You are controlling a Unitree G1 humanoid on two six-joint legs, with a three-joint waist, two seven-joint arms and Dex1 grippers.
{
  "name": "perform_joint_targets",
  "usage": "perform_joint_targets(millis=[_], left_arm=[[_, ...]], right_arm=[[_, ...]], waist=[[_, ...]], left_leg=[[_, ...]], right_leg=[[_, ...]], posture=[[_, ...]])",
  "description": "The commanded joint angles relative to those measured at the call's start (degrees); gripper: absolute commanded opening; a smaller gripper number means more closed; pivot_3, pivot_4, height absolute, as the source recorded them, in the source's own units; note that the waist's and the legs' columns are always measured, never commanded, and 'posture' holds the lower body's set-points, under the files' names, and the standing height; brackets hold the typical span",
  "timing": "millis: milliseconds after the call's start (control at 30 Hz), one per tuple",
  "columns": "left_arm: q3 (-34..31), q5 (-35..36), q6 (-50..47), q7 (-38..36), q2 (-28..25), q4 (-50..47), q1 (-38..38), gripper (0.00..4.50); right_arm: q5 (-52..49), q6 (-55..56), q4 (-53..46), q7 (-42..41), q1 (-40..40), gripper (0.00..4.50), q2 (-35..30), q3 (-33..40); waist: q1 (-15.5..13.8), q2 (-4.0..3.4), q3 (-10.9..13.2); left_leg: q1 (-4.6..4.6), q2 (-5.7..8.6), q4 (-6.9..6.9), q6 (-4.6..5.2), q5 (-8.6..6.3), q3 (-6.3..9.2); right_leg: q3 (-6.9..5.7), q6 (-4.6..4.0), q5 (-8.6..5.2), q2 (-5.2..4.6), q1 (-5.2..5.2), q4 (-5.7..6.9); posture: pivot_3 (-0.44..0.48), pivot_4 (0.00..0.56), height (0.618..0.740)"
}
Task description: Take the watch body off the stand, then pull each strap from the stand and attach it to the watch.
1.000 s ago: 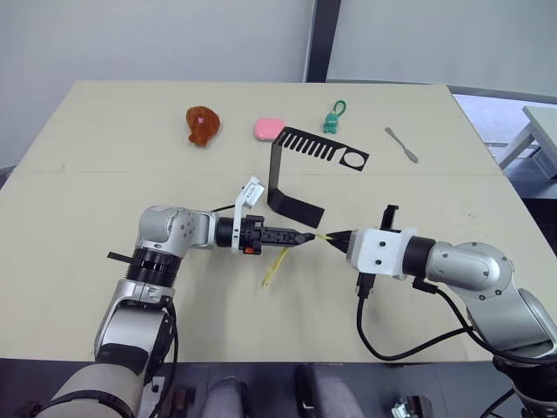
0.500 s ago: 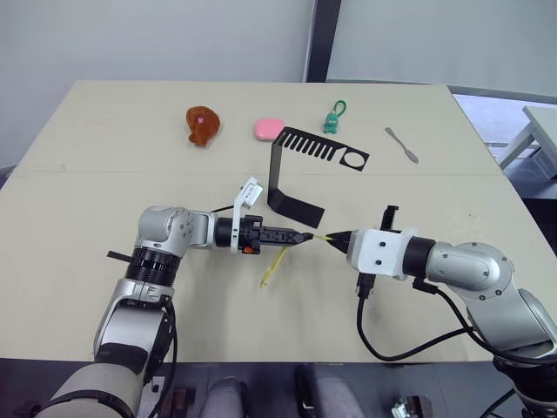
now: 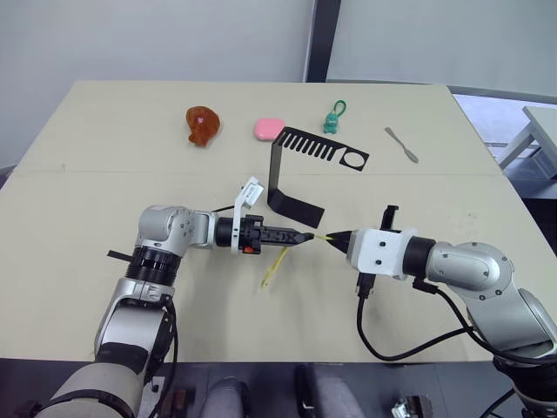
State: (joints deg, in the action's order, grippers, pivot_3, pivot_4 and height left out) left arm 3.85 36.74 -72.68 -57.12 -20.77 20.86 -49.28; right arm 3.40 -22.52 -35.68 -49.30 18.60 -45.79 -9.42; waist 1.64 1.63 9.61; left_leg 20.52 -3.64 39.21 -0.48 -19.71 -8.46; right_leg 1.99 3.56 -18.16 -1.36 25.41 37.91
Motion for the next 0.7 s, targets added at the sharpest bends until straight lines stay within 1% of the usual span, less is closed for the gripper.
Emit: perform_joint_targets(millis=[33, 333, 700], left_arm=[[-1.5, 2.0, -0.4, -0.4, 0.4, -2.1, -2.0, 1.59], [-1.9, 2.0, -0.9, -0.3, 0.6, -2.4, -1.9, 1.59], [-2.2, 1.8, -1.0, 0.3, 1.9, -2.4, -2.1, 1.59]], right_arm=[[0.1, 0.5, -1.4, 0.4, 0.7, 0.00, 0.0, 0.5], [0.1, 0.6, -1.7, 0.5, 0.4, 0.00, 0.0, 0.7], [0.6, 0.4, -1.9, 0.6, 1.9, 0.00, 1.1, -0.4]], waist=[[0.0, 0.00, 0.0], [0.0, 0.00, 0.0], [0.0, 0.00, 0.0]], left_leg=[[0.00, 0.00, 0.00, 0.00, 0.00, 0.00], [0.00, 0.00, 0.00, 0.00, 0.00, 0.00], [0.00, 0.00, 0.00, 0.00, 0.00, 0.00]], right_leg=[[0.00, 0.00, 0.00, 0.00, 0.00, 0.00], [0.00, 0.00, 0.00, 0.00, 0.00, 0.00], [0.00, 0.00, 0.00, 0.00, 0.00, 0.00]], posture=[[0.000, 0.150, 0.740], [0.000, 0.150, 0.740], [0.000, 0.150, 0.740]])
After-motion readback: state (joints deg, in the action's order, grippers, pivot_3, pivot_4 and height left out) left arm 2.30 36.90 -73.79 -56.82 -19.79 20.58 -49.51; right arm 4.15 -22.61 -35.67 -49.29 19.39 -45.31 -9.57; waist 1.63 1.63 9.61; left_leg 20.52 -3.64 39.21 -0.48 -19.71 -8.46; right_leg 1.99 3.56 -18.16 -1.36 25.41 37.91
